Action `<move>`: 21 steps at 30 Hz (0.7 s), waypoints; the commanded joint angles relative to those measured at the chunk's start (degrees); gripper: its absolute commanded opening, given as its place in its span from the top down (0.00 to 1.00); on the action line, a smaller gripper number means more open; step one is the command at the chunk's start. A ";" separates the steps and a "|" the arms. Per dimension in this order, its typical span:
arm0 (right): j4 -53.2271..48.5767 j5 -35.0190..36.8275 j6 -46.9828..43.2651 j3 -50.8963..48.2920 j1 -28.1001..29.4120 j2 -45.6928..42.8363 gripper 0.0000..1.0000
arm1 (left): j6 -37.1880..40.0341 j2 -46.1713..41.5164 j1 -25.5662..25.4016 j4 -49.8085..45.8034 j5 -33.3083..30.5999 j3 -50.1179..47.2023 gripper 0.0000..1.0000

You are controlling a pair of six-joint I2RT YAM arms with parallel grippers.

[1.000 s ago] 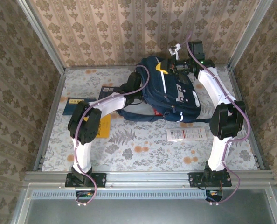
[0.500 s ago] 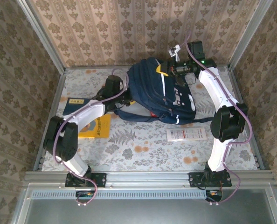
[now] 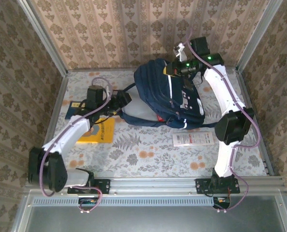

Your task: Pack books, pencil case, and school supplies into a backpack

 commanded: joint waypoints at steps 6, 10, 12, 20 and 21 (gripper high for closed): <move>-3.83 18.79 -7.63 15.43 6.41 8.77 1.00 | 9.89 -11.96 1.77 -9.03 -5.69 -0.26 0.02; -7.19 22.65 -10.49 22.60 9.61 15.68 1.00 | 10.49 -14.39 2.25 -9.09 -5.98 -2.06 0.01; -6.73 24.09 -10.31 23.45 11.27 17.83 0.95 | 10.66 -14.54 2.43 -9.02 -5.72 -2.72 0.01; -11.18 43.74 -10.68 26.37 14.66 19.39 0.61 | 10.52 -12.69 2.62 -7.97 -2.47 -2.49 0.02; -11.29 47.12 -10.79 25.56 14.62 18.24 0.60 | 10.78 -12.44 2.61 -8.07 -2.17 -2.05 0.02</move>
